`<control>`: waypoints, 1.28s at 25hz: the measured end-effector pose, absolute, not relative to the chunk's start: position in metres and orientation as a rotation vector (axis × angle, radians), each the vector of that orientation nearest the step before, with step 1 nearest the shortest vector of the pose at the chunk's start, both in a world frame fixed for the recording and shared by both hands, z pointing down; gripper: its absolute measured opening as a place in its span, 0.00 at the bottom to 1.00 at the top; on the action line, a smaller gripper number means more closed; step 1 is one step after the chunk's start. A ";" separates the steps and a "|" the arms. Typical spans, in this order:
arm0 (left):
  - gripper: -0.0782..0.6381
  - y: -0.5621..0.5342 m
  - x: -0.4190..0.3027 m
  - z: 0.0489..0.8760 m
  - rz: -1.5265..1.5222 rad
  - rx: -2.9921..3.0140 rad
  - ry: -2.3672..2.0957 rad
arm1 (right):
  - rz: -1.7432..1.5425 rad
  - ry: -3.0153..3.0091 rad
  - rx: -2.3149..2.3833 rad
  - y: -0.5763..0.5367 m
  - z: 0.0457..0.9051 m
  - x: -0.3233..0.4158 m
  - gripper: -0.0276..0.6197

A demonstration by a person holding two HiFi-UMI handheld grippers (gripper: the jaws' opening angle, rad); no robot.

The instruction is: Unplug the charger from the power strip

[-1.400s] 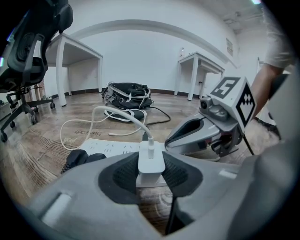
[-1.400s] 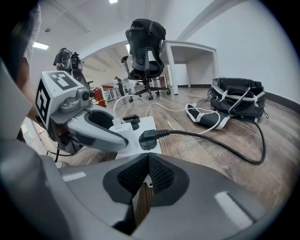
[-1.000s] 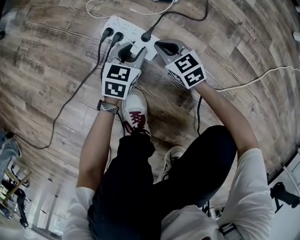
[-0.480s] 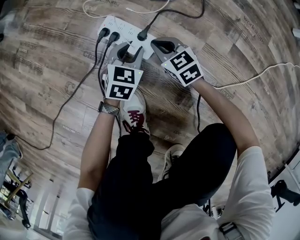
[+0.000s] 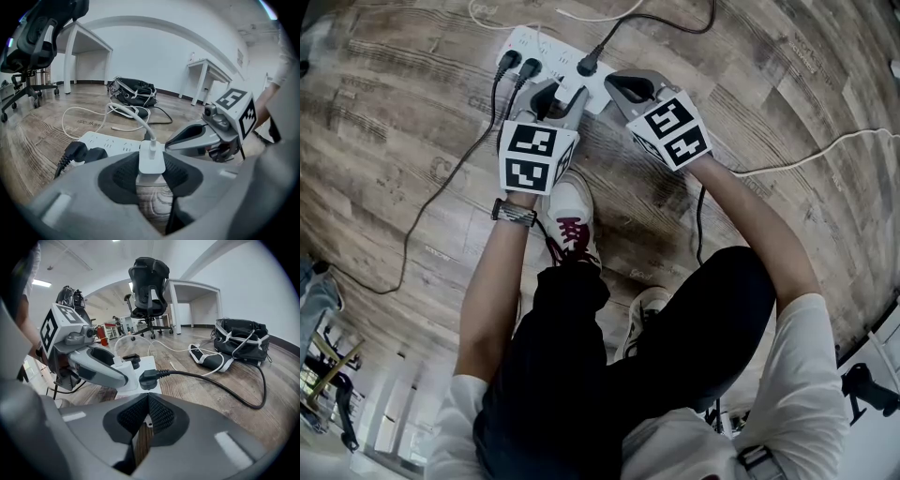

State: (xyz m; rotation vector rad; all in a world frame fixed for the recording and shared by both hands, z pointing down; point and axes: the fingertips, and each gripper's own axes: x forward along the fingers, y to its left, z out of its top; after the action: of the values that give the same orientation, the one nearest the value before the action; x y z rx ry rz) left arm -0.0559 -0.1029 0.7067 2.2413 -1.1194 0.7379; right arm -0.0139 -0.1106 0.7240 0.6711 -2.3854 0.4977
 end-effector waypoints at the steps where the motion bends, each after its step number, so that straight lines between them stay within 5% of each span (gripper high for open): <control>1: 0.31 -0.103 -0.056 0.707 0.737 2.242 -1.117 | 0.496 -2.386 0.670 -0.110 0.724 -0.014 0.05; 12: 0.30 -0.103 -0.052 0.706 0.948 2.314 -1.178 | 0.485 -2.372 0.669 -0.111 0.724 -0.015 0.05; 21: 0.32 -0.104 -0.057 0.705 0.695 2.189 -1.132 | 0.479 -2.373 0.673 -0.112 0.724 -0.014 0.05; 32: 0.30 -0.104 -0.052 0.704 0.937 2.315 -1.159 | 0.475 -2.364 0.668 -0.112 0.724 -0.015 0.05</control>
State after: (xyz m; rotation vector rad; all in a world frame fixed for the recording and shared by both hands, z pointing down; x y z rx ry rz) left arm -0.0521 -0.1044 0.7040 2.3153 -1.1588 0.9373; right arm -0.0152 -0.1121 0.7242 0.6684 -2.3644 0.4752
